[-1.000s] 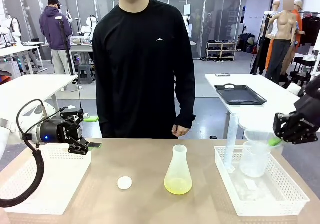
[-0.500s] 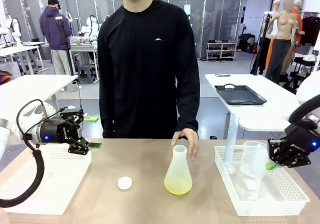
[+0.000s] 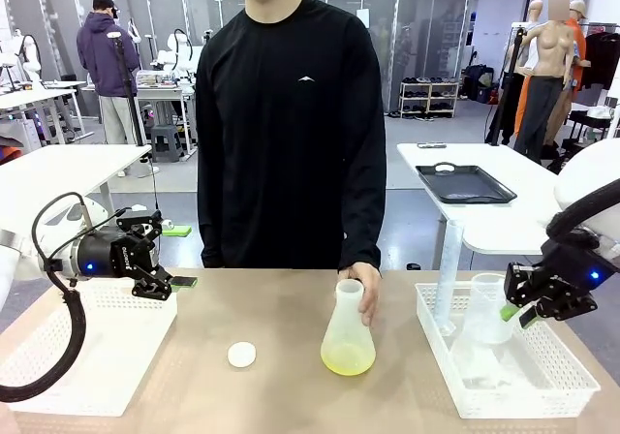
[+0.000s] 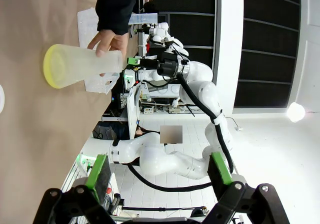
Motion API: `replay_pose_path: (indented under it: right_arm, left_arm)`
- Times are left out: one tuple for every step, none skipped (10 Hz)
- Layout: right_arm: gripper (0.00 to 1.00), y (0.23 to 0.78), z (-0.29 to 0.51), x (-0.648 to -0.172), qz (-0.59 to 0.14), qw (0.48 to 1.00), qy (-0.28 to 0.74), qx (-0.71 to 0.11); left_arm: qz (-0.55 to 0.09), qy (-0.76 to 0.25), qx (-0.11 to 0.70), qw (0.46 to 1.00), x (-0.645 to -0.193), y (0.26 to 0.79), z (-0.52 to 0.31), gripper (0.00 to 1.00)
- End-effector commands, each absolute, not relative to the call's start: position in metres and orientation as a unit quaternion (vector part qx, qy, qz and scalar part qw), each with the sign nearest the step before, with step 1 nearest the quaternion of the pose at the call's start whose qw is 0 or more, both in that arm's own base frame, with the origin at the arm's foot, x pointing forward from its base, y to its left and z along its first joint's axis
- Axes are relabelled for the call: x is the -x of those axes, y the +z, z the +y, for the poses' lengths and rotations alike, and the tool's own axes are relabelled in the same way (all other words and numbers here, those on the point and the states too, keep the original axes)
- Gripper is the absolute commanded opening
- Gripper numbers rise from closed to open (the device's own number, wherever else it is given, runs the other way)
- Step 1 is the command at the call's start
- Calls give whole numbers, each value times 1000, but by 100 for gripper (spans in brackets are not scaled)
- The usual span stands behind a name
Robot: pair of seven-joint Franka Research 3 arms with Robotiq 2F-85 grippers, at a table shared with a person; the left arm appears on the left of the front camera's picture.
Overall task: Prepare the solutions needed for the experiment.
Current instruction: Once the solution is in the Big flask , pick up the Plastic Funnel and place it back into the right Organizing basket.
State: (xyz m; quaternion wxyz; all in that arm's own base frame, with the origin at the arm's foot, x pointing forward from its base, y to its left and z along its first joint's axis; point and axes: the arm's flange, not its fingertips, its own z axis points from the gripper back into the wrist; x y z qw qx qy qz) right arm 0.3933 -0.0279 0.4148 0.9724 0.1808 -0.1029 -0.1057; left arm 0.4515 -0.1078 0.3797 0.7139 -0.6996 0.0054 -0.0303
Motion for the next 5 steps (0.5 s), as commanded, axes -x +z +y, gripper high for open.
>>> replay_pose_path:
  right_arm:
    - [45, 418, -23, -397, -103, 973, -124, -165]
    - [82, 417, -20, -399, -105, 974, -117, -165]
    - [82, 415, -28, -393, -103, 973, -106, -180]
    - [82, 415, -28, -393, -103, 973, -106, -180]
    - [82, 415, -28, -393, -103, 973, -106, -180]
  left_arm:
    - [9, -30, 702, 712, -451, 381, -108, 100]
    - [9, -30, 702, 712, -451, 381, -108, 100]
    - [9, -30, 702, 712, -451, 381, -108, 100]
    - [9, -30, 702, 712, -451, 381, -108, 100]
    - [9, -30, 702, 712, -451, 381, -108, 100]
